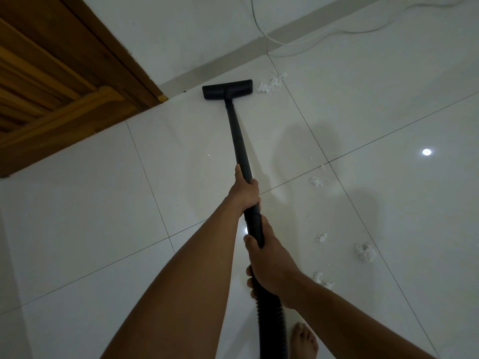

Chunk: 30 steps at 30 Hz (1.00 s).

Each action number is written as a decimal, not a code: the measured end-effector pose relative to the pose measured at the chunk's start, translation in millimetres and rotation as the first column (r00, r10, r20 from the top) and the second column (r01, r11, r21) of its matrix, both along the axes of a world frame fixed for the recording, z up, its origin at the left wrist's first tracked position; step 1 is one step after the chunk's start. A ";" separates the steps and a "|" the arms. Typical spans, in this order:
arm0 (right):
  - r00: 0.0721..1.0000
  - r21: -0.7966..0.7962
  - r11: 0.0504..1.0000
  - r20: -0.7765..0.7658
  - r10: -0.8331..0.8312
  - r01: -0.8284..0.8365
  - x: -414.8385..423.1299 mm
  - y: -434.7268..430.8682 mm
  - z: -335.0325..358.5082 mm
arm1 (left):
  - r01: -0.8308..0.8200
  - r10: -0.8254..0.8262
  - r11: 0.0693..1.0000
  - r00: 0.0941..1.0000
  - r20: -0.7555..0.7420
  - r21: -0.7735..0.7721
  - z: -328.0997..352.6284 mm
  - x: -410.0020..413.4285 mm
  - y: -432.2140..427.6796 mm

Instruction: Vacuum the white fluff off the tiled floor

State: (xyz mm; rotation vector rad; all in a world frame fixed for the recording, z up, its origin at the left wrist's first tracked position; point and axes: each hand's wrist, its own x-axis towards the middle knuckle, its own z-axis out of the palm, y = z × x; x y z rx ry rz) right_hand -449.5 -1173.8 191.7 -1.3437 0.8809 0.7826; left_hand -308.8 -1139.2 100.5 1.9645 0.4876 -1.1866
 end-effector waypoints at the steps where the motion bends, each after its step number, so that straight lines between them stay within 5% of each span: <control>1: 1.000 -0.003 1.000 -0.001 0.001 -0.001 -2.9 0.2 1.7 | 0.003 -0.003 1.000 1.000 -0.003 -0.002 1.9 -2.4 -0.3; 17: 0.996 -0.124 0.991 0.065 0.058 -0.050 -87.0 -15.8 34.1 | -0.027 0.026 0.999 0.998 -0.054 -0.025 27.7 -89.8 -16.3; 30: 0.999 -0.020 0.999 -0.008 -0.039 0.039 -158.1 -34.6 79.3 | 0.032 -0.035 0.999 0.993 -0.108 -0.034 71.8 -166.5 -36.1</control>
